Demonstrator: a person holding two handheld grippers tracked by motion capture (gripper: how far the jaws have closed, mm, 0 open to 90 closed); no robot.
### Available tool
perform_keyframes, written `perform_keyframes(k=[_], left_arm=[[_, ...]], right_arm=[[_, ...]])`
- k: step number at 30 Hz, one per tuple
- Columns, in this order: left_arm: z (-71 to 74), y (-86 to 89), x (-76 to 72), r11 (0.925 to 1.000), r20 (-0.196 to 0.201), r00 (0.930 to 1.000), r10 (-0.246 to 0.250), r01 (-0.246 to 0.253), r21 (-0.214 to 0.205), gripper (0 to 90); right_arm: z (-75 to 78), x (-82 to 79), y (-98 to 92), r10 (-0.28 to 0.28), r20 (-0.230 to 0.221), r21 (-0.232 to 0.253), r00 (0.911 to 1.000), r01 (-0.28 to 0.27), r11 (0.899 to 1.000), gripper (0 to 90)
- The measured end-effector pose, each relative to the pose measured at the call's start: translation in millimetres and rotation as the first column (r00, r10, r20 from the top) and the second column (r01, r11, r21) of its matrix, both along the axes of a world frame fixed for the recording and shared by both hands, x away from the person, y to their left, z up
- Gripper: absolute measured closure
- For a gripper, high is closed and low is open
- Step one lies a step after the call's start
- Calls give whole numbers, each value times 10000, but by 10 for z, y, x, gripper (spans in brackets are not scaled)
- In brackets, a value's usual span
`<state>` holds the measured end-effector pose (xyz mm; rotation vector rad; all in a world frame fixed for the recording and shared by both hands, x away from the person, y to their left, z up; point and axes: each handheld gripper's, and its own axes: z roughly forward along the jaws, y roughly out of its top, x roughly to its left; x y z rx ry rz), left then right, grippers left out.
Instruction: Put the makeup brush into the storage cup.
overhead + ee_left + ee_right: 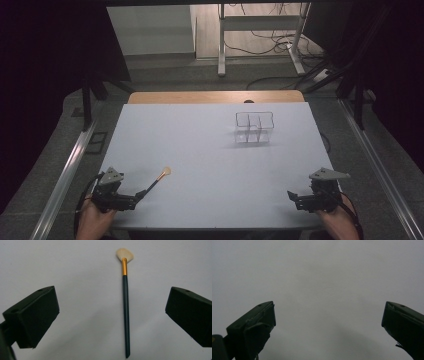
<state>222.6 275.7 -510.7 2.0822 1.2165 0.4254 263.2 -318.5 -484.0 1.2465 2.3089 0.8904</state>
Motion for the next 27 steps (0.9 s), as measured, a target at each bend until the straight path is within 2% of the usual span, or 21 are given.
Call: perform_keyframes(k=[8, 11, 14, 22, 27], left_arm=[[-23, 35, 3, 9998, 152, 9998, -93, 95, -158, 0], [-36, 32, 12, 9990, 17, 9999, -133, 133, -422, 0], [-41, 30, 15, 9990, -6, 9999, -138, 138, -415, 0], [-47, 34, 15, 9998, 88, 9997, -216, 216, -19, 0], [-16, 34, 19, 9999, -115, 9999, -56, 54, -140, 0]], right_arm=[[-5, 5, 39, 145, 87, -122, 9999, -144, 9998, 0], [-8, 7, 45, 198, 103, -130, 9998, -196, 9997, 0], [-14, 8, 55, 220, 133, -188, 9997, -218, 9996, 0], [-23, 12, 80, 310, 135, -326, 9994, -305, 9990, 0], [-20, 12, 75, 346, 140, -355, 9993, -341, 9988, 0]])
